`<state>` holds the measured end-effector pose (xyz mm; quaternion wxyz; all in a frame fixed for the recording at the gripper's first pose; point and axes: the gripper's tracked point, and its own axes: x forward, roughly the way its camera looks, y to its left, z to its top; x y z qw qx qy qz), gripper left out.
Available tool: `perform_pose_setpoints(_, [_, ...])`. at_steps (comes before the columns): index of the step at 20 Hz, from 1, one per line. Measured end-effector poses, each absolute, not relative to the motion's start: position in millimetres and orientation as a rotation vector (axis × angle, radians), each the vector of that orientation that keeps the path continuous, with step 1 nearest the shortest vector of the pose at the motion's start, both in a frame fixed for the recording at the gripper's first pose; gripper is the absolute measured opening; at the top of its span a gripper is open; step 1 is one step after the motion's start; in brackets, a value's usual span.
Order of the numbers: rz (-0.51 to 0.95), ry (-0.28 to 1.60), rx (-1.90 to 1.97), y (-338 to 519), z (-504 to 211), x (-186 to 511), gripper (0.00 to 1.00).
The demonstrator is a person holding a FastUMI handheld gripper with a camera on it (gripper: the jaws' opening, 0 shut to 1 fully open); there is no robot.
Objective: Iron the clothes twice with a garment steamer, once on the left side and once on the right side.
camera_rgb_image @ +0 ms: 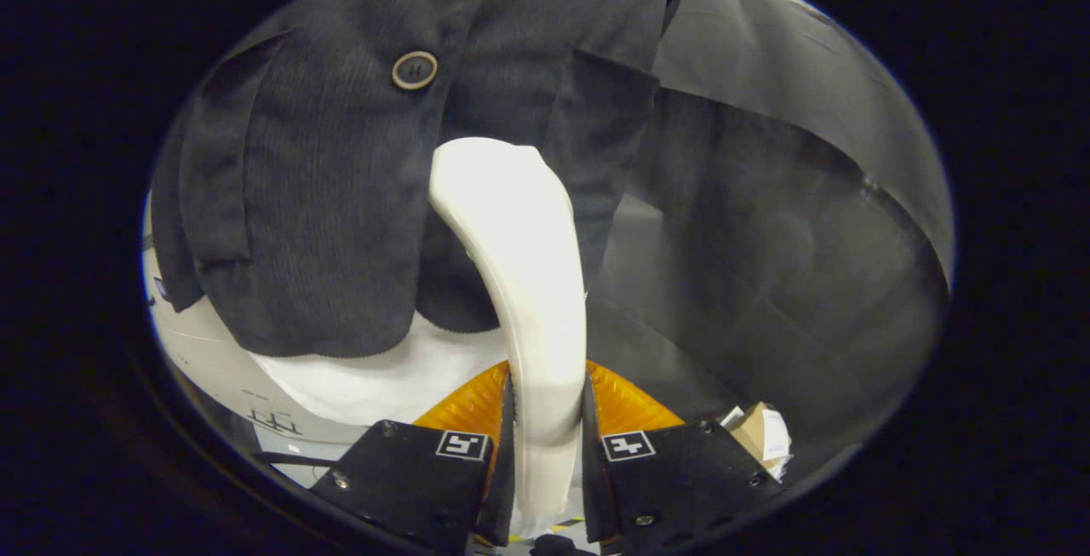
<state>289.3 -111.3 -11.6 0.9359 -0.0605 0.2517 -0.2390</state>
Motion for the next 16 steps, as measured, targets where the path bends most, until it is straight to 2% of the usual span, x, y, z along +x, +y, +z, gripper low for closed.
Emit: perform_pose_setpoints(16, [-0.457,0.538,-0.075,-110.0,0.7,286.9,0.35])
